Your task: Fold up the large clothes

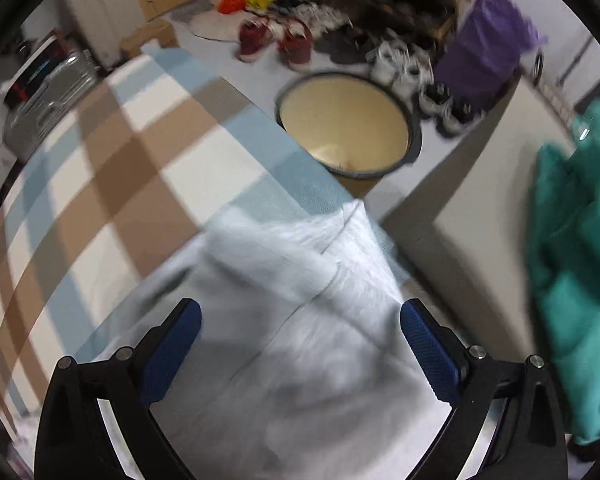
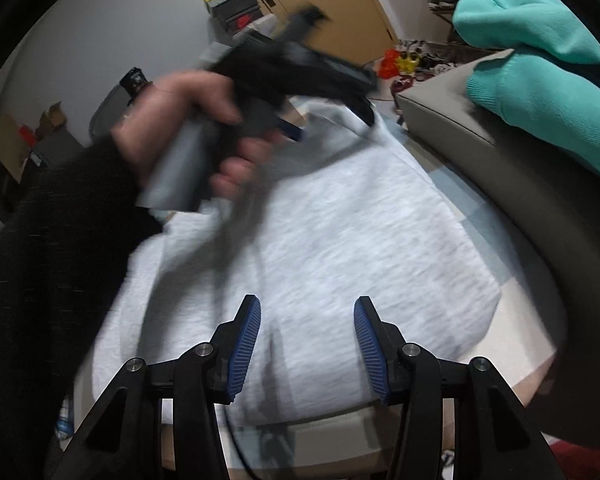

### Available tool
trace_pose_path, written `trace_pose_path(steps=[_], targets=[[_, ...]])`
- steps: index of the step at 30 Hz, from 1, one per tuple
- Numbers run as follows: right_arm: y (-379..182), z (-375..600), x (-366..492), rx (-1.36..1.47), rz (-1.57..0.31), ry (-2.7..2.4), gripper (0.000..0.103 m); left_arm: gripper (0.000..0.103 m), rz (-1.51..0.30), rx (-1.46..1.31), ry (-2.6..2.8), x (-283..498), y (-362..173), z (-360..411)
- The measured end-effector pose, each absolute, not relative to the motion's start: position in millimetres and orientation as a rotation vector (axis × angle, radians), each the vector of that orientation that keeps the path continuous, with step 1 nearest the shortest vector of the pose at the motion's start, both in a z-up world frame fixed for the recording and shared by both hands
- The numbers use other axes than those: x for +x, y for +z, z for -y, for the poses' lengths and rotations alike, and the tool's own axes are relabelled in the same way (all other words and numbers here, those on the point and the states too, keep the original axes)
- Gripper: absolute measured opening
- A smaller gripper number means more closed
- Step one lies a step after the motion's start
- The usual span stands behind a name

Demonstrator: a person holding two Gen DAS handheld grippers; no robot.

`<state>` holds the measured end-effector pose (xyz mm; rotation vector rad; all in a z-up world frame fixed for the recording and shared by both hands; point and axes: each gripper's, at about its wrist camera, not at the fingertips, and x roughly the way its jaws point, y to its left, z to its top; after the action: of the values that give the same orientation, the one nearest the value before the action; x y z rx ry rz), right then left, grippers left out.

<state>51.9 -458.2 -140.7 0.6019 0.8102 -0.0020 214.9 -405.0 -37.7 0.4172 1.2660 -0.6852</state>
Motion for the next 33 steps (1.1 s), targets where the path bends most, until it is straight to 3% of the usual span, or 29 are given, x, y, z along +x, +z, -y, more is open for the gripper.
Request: trace_pose_path(steps=[3,7,11,13,17,22,28,33], targets=[[-141,462,54,0.622,-0.805,-0.009,0.049,0.098,-1.201,0.395,-0.663,193,1,366],[-140,466,49,0.657,-0.774,-0.023,0.057,0.098,-1.145,0.391,-0.605,154,22,301],[-138,479,43,0.720,-0.733,-0.037,0.060,0.098,-1.189,0.350,-0.545,122,9,239],[-140,484,38,0.757,-0.724,-0.049,0.067,0.098,-1.190,0.351,-0.522,112,-7,230],[-137,480,25,0.803,-0.704,-0.048,0.068,0.098,-1.159,0.327,-0.518,68,-25,195],[-124,458,19,0.691,-0.680,-0.078,0.072,0.103,-1.207,0.332,-0.422,50,-73,192],[-121,451,6,0.667,-0.695,-0.082,0.072,0.103,-1.089,0.285,-0.393,46,-71,202],[-136,465,-7,0.837,-0.781,-0.020,0.079,0.103,-1.032,0.251,-0.425,46,-72,206]])
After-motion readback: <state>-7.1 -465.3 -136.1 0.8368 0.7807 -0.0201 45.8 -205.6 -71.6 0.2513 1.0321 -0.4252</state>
